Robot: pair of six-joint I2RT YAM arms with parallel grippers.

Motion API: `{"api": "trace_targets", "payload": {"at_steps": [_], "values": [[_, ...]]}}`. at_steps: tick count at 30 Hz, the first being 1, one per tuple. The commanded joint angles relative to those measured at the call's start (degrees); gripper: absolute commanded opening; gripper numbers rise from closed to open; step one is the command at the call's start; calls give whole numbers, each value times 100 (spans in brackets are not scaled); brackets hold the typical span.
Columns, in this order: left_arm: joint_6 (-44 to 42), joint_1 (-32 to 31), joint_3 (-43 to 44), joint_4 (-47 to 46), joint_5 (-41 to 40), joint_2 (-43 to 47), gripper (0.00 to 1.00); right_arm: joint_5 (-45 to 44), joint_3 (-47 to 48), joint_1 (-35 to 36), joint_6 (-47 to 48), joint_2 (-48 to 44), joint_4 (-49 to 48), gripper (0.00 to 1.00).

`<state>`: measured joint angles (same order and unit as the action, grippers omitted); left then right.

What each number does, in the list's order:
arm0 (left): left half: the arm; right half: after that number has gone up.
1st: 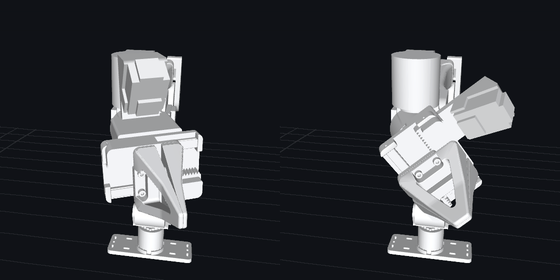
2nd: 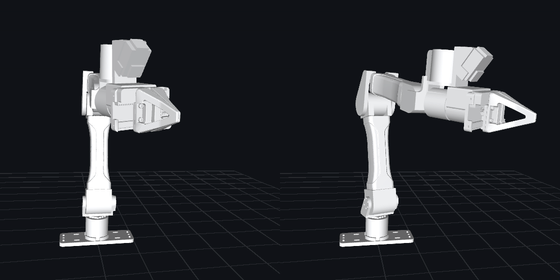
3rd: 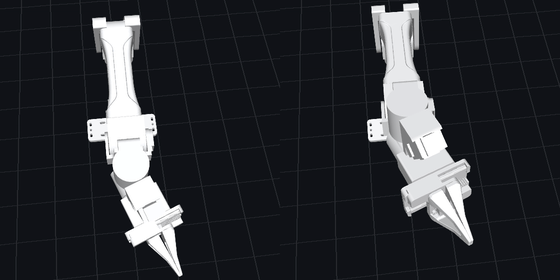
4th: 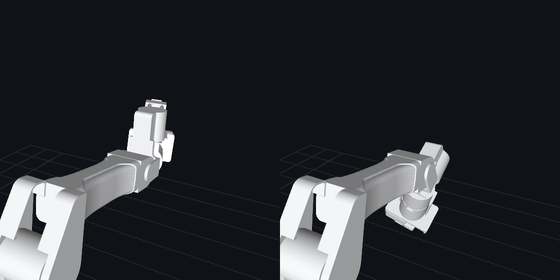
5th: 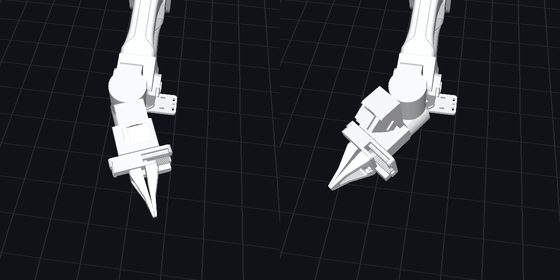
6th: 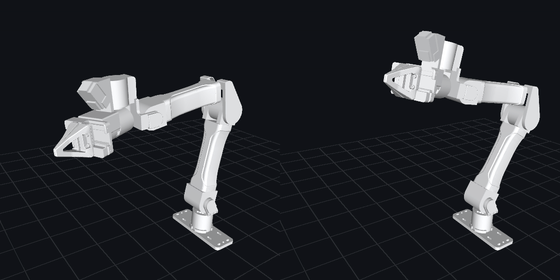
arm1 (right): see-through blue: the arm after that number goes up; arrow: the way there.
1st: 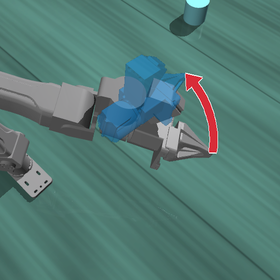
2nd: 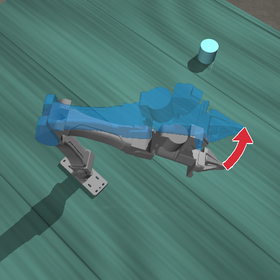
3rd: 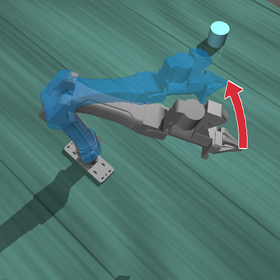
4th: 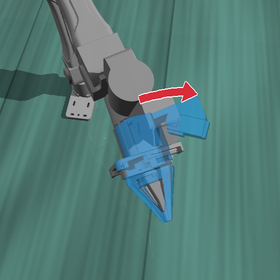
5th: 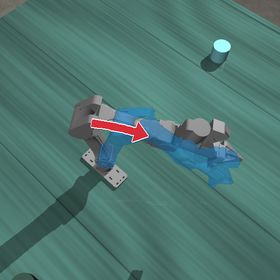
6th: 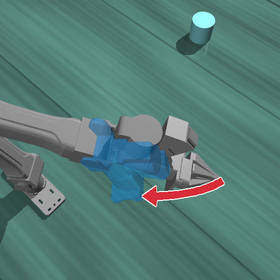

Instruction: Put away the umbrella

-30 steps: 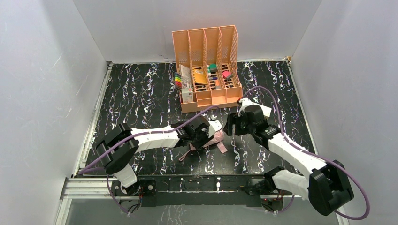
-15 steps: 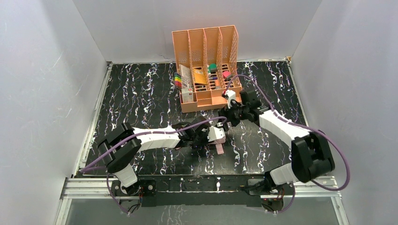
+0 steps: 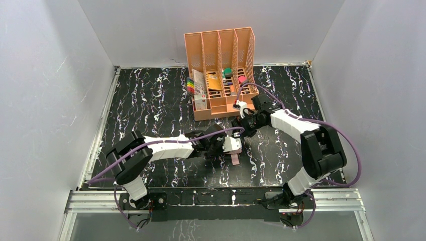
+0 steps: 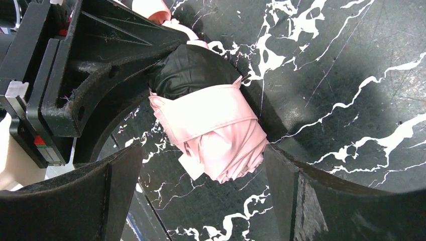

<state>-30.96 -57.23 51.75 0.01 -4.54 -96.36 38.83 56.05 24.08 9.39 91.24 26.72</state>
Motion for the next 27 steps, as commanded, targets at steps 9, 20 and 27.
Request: {"api": "trace_targets", "payload": {"at_steps": [9,20,27], "values": [[71,45,-92,981,3,-598,0,-143,-198,196,-672,127,-262,93],[358,42,-86,946,77,-566,0,-1327,-685,368,-1196,222,-768,76],[657,44,-128,799,231,-260,17,-1712,-986,376,-1293,114,-1211,57]]}}
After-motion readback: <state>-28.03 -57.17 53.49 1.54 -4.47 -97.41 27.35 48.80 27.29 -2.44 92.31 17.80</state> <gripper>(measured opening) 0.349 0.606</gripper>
